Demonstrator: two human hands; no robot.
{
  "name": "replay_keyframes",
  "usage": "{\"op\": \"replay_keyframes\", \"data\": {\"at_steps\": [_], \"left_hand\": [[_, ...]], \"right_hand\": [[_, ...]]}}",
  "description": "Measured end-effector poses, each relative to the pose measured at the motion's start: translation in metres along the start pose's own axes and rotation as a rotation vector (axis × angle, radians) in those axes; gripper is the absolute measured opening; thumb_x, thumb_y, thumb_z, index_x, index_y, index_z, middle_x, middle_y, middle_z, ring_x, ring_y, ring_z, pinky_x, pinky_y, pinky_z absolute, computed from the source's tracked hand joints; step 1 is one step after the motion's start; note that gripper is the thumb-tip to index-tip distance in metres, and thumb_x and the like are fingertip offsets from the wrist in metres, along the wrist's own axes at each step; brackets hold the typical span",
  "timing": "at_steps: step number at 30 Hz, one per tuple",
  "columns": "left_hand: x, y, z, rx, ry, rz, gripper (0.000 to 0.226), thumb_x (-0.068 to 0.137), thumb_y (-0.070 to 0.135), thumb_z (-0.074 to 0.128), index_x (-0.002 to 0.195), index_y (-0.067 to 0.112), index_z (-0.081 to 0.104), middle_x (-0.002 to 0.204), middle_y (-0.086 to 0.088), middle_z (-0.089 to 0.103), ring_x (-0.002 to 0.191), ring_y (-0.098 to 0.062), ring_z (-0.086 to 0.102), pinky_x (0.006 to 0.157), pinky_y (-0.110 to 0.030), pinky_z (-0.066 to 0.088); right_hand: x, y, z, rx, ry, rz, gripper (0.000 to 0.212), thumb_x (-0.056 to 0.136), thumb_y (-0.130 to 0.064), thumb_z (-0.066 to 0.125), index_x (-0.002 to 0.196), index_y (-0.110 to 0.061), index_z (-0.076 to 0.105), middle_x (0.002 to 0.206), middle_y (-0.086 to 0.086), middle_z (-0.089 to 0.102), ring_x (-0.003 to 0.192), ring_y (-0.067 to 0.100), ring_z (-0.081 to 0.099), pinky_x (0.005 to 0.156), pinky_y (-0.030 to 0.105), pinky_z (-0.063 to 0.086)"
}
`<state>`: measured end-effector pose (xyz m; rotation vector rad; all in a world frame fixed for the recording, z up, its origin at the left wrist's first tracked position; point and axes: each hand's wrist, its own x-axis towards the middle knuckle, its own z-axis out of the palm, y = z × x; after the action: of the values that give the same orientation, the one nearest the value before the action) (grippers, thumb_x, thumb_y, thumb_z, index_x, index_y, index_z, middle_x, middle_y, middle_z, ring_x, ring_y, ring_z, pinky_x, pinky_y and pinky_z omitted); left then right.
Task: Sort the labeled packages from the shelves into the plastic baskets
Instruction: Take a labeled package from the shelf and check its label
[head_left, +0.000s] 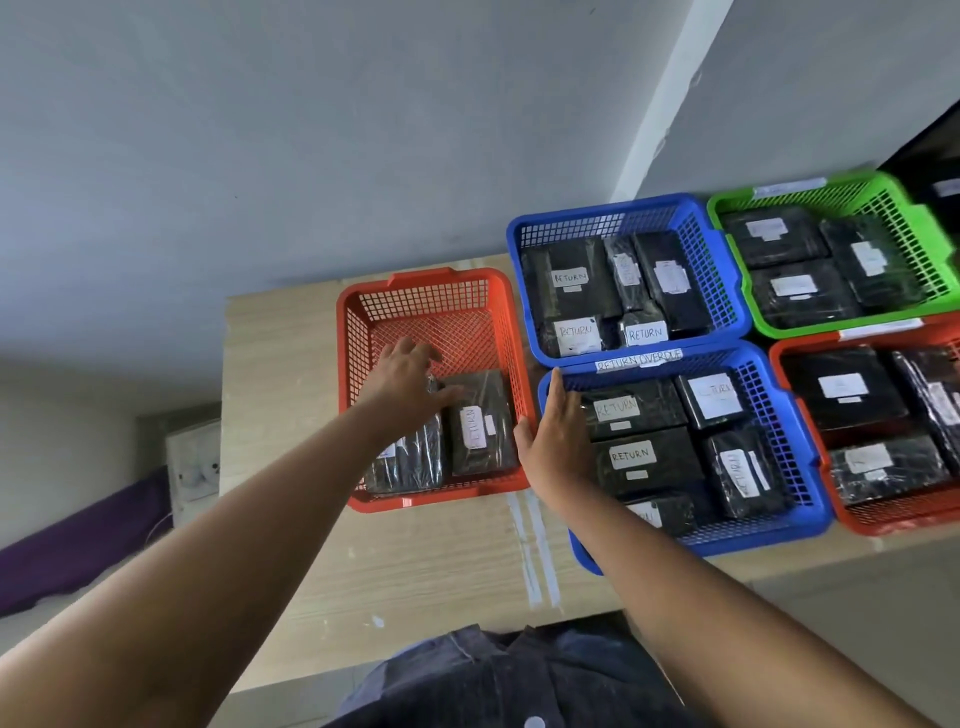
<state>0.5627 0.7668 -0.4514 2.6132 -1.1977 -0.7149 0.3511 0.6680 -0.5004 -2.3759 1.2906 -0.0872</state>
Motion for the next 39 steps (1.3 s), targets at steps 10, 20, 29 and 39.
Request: {"op": "replay_keyframes", "data": {"at_steps": [10, 20, 29, 39], "left_hand": [[0.039, 0.01, 0.002, 0.292, -0.311, 0.246, 0.071, 0.089, 0.059, 0.076, 0.149, 0.028, 0.054, 0.135, 0.002, 0.063, 0.127, -0.025, 0.06, 0.119, -0.056, 0.033], [0.032, 0.013, 0.021, 0.265, -0.246, 0.18, 0.062, 0.088, 0.053, 0.08, 0.14, 0.028, 0.058, 0.124, 0.006, 0.063, 0.117, -0.019, 0.061, 0.122, -0.059, 0.031], [0.021, 0.024, 0.018, 0.258, -0.109, 0.197, 0.059, 0.096, 0.056, 0.066, 0.148, 0.029, 0.053, 0.146, -0.001, 0.052, 0.136, -0.025, 0.05, 0.122, -0.059, 0.035], [-0.012, 0.097, 0.021, 0.056, 0.218, 0.217, 0.018, 0.098, 0.046, 0.063, 0.109, 0.031, 0.062, 0.124, 0.004, 0.054, 0.118, -0.02, 0.052, 0.104, -0.047, 0.047]], "right_hand": [[0.0, 0.001, 0.002, -0.003, 0.005, -0.003, 0.083, 0.103, -0.036, 0.06, 0.167, -0.008, 0.014, 0.137, 0.017, 0.05, 0.107, 0.028, 0.059, 0.071, 0.038, 0.06], [0.002, 0.001, 0.002, 0.023, 0.007, -0.002, 0.085, 0.102, -0.036, 0.06, 0.168, -0.008, 0.014, 0.141, 0.016, 0.047, 0.116, 0.029, 0.057, 0.082, 0.039, 0.061], [0.001, 0.004, -0.013, -0.011, -0.109, 0.022, 0.085, 0.106, -0.052, 0.049, 0.169, -0.021, 0.001, 0.149, 0.01, 0.039, 0.119, 0.026, 0.055, 0.081, 0.036, 0.057], [-0.008, 0.064, -0.076, 0.111, -0.048, -0.026, 0.05, 0.102, -0.047, 0.057, 0.146, -0.025, 0.049, 0.136, 0.001, 0.047, 0.114, 0.026, 0.059, 0.083, 0.043, 0.057]]}}
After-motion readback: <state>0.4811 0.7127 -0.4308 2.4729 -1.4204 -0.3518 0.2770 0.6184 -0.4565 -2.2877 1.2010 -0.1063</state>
